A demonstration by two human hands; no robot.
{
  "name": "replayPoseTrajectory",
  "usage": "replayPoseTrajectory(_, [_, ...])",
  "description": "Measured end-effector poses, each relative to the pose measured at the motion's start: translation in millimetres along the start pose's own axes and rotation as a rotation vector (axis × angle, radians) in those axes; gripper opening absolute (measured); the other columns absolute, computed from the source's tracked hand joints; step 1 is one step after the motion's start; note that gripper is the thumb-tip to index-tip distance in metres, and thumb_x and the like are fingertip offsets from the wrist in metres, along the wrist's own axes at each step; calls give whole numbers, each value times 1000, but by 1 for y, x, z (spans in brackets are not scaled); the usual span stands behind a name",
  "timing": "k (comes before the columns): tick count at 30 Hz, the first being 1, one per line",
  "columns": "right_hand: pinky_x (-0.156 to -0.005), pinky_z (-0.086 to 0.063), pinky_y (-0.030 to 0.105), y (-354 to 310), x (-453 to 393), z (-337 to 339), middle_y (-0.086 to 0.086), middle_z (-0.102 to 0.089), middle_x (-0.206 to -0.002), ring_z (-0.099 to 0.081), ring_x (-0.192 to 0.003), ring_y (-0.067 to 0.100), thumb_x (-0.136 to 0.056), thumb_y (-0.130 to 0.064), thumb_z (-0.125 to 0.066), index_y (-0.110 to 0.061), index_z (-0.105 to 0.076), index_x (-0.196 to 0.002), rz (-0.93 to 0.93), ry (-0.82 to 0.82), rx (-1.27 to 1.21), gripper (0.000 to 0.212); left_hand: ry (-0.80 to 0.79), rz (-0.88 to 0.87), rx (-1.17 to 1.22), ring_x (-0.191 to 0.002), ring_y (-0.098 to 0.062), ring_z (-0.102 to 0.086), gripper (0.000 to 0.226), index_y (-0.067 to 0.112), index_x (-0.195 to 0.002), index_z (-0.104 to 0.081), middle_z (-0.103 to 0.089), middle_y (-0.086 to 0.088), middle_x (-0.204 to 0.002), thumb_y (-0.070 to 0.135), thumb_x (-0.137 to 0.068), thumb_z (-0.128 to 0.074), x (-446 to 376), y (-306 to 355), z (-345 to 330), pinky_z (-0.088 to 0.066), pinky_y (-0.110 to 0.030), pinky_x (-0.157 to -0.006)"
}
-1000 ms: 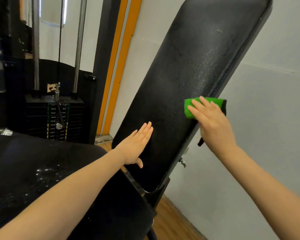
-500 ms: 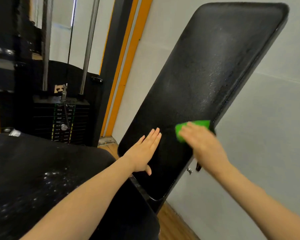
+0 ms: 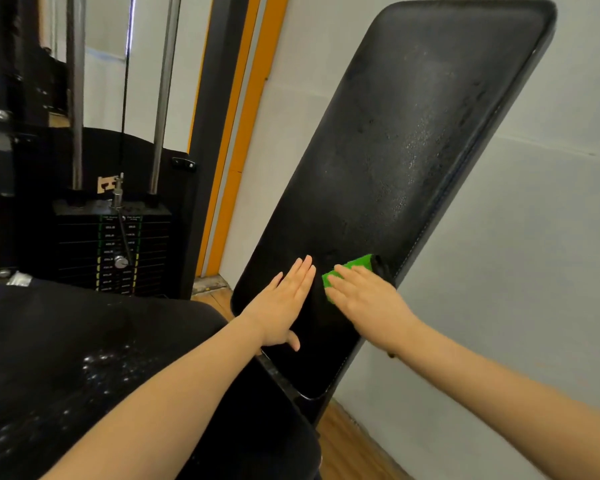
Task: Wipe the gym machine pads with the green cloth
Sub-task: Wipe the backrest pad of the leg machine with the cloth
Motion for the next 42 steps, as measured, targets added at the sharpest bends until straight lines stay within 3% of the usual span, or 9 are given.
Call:
replayPoseTrajectory(3, [-78, -54, 43, 52, -26, 32, 17, -69, -95, -66, -93, 36, -77, -9, -34, -1, -71, -89, 28, 144, 40, 39, -18, 2, 0, -140, -23, 29, 130, 7, -144, 27, 35, -10, -151, 50, -75, -75, -1, 1, -1, 2, -39, -118])
replayPoseTrajectory(8, [-87, -45, 49, 165, -37, 60, 25, -63, -109, -55, -108, 46, -73, 3, -37, 5, -67, -96, -487, 227, 101, 38, -18, 16, 10, -144, -25, 23, 128, 8, -148, 21, 29, -10, -156, 48, -76, -76, -2, 1, 2, 2, -38, -117])
replayPoseTrajectory(13, [-92, -39, 41, 67, -26, 9, 20, -66, -104, -61, -103, 39, -70, -5, -36, 1, -68, -95, -414, 226, 21, 41, -8, 38, -31, -144, -26, 22, 128, 5, -148, 22, 29, -12, -156, 50, -76, -74, 2, 2, 2, 0, -40, -119])
replayPoseTrajectory(19, [-92, -46, 41, -60, 29, -48, 11, -69, -110, -64, -105, 26, -42, -22, -89, -8, -72, -102, -181, -79, -155, 64, 33, 79, -48, -146, -27, 18, 121, 3, -148, 19, 26, -16, -157, 54, -81, -67, 7, 1, -3, -1, -39, -119])
replayPoseTrajectory(24, [-87, -50, 39, -48, 23, -24, 9, -70, -105, -66, -102, 26, -51, -19, -85, -11, -74, -98, -87, 20, -186, 49, -38, 99, 158, -145, -24, 21, 129, 4, -149, 19, 28, -13, -156, 51, -75, -75, 18, -2, -15, -3, -37, -120])
replayPoseTrajectory(29, [-87, -50, 47, 27, -28, 11, 16, -69, -103, -63, -104, 37, -77, -3, -35, -1, -70, -98, -317, 239, -103, 41, 2, 108, 180, -145, -25, 22, 133, 4, -148, 20, 28, -13, -156, 55, -72, -76, 15, -1, -21, -1, -37, -119])
replayPoseTrajectory(33, [-94, -45, 49, 39, -36, 0, 19, -67, -106, -59, -109, 39, -75, 8, -44, 1, -70, -97, -553, 229, -170, 34, 9, 107, 209, -144, -23, 23, 133, 5, -149, 20, 28, -11, -156, 55, -71, -76, 14, -3, -24, -1, -37, -118])
replayPoseTrajectory(35, [-95, -45, 47, 8, -27, -17, 18, -68, -107, -59, -110, 36, -76, -4, -39, 0, -70, -98, -479, 145, -172, 38, 7, 101, 234, -144, -21, 25, 133, 6, -149, 20, 29, -10, -156, 54, -71, -77, 14, -3, -25, -1, -37, -119])
replayPoseTrajectory(42, [-103, -39, 36, -75, 58, -45, 8, -69, -109, -65, -104, 24, -57, -7, -84, -12, -73, -100, -300, 12, -267, 45, 23, 92, 290, -143, -18, 24, 135, 8, -150, 19, 28, -8, -157, 52, -69, -80, 15, -9, -26, -1, -36, -118])
Point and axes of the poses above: each hand's wrist, its own x-axis away from the middle knuckle, its own z-axis out of the back of the hand, y = z × x, the point moved 7 cm from there along -x, towards the middle knuckle
